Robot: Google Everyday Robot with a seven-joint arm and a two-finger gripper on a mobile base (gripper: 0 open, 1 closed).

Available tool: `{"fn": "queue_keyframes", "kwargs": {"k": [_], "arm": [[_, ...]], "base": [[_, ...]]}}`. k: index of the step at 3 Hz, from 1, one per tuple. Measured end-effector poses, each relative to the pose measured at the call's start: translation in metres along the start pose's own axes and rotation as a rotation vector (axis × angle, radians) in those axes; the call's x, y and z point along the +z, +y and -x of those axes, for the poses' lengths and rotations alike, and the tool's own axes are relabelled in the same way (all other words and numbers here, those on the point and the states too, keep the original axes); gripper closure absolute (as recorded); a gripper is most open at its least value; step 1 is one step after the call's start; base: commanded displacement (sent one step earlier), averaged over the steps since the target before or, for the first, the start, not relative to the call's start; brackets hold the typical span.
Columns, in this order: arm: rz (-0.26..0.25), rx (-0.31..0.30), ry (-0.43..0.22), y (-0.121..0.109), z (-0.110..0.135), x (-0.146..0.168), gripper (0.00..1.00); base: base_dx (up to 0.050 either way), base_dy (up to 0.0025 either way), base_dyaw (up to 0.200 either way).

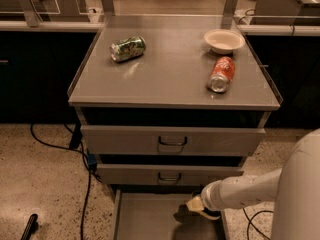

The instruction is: Place sponge into bottom drawer

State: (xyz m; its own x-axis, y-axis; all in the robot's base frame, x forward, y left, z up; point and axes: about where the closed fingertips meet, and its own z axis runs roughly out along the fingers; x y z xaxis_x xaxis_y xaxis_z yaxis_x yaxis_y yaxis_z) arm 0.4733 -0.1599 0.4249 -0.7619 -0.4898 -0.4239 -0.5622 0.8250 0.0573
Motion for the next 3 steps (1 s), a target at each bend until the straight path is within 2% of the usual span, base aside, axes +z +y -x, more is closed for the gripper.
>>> {"fn": "queue_keyframes", "kwargs": {"k": [1,2,3], "arm": [[0.110,-0.070,-0.026,0.012,-0.007,0.049,1.00],[0.280,-0.020,-0.067,0.040,-0.014,0.084,1.00],[0.372,0.016,-0.128,0.051,-0.009,0.094,1.00]], "base": [[0.000,0.00000,0.000],[0.000,0.00000,0.000],[0.000,0.00000,0.000]]}}
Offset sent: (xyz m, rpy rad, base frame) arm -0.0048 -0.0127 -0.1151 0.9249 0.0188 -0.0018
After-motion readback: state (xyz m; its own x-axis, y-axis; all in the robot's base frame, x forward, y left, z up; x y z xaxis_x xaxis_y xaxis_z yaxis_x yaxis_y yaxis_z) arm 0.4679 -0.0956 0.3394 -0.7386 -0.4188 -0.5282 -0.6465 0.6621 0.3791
